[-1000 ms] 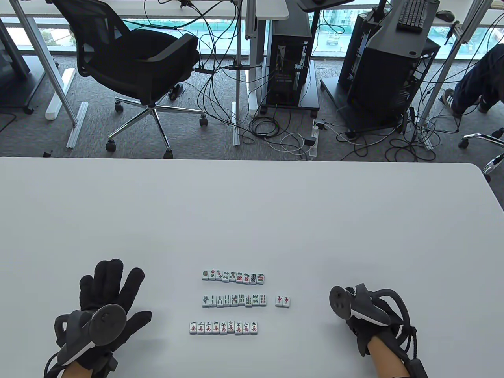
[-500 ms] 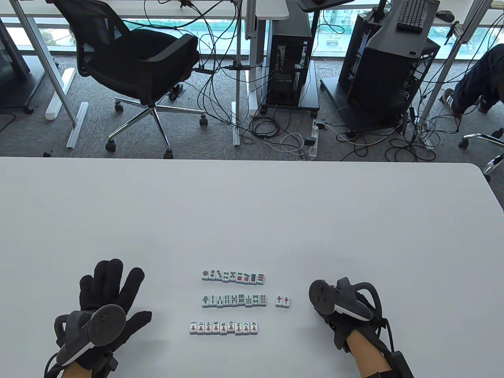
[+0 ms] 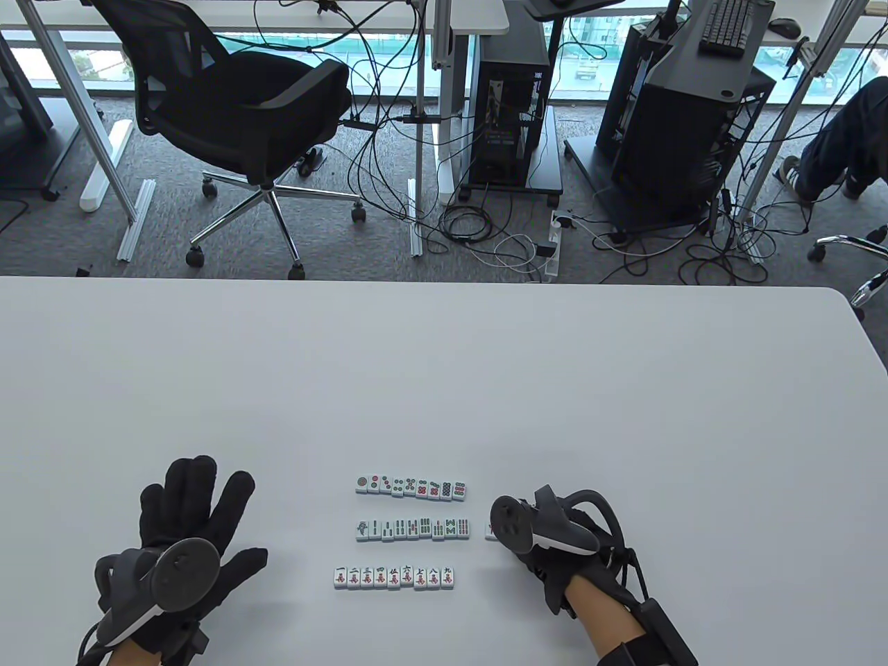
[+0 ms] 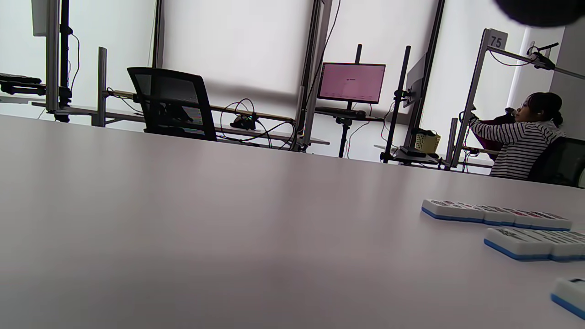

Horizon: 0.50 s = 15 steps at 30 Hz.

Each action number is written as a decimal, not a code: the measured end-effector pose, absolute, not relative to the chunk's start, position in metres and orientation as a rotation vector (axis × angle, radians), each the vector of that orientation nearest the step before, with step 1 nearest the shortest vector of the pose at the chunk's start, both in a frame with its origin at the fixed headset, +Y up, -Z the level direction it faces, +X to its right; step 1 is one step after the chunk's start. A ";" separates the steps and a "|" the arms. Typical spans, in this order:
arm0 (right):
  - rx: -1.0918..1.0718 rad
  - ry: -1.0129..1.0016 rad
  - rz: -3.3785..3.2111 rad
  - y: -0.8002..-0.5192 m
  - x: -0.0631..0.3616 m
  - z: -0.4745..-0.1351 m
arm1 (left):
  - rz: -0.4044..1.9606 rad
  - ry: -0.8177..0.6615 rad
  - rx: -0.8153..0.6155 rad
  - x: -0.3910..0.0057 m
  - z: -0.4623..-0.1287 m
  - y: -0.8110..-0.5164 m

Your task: Mahjong suit sorting

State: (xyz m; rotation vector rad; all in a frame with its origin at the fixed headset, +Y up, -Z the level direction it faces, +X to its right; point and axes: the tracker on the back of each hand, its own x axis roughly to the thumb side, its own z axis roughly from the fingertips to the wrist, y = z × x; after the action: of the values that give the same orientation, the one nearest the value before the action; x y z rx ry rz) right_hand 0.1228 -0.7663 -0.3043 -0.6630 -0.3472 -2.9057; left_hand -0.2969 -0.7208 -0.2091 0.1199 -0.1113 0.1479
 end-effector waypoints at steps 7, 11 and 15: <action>-0.649 -0.351 -2.890 -0.758 0.126 -0.297 | 0.140 -0.107 0.102 -0.297 -0.209 -0.722; -0.603 -0.196 -3.007 -0.724 0.147 -0.288 | 0.143 -0.104 0.102 -0.297 -0.210 -0.722; -0.568 0.018 -3.132 -0.692 0.179 -0.274 | 0.138 -0.109 0.100 -0.296 -0.210 -0.722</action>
State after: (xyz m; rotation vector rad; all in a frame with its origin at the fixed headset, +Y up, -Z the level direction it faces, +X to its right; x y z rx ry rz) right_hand 0.1785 -0.6918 -0.2741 -0.5680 0.0175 -3.1318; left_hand -0.2961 -0.7224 -0.2097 0.0996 -0.1089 0.1383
